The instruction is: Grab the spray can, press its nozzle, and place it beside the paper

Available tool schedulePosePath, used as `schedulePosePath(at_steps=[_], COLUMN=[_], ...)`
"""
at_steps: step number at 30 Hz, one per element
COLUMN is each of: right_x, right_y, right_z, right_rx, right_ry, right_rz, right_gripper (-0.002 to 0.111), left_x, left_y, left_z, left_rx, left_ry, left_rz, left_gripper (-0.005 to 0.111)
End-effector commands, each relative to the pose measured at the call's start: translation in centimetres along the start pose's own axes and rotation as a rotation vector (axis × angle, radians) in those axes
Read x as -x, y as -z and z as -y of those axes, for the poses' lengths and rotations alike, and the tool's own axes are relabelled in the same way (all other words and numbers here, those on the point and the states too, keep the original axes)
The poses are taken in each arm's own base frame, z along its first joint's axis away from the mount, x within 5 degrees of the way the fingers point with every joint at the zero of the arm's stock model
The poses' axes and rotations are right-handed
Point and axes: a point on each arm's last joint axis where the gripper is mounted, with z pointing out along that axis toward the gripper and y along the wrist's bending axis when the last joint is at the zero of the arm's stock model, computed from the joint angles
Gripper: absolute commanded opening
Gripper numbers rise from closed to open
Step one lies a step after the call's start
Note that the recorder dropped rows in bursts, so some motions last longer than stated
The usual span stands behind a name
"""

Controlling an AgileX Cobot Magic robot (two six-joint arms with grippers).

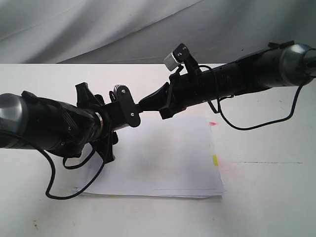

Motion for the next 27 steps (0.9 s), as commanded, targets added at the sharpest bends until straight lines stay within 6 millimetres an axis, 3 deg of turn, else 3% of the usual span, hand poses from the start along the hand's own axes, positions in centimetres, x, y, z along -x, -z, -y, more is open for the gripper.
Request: schedulePosePath(at_steps=[1, 27], right_x=[0.27, 0.46], right_y=[-0.27, -0.62], right_z=[-0.40, -0.70], right_rx=[0.032, 0.037], right_ry=[0.004, 0.003], right_rz=[0.016, 0.024], right_gripper=[0.000, 0.000], left_x=[0.64, 0.64], left_y=[0.32, 0.32], left_z=[-0.23, -0.23], left_rx=[0.003, 0.003], left_ry=[-0.010, -0.010], left_rz=[0.038, 0.038], left_gripper=[0.000, 0.000])
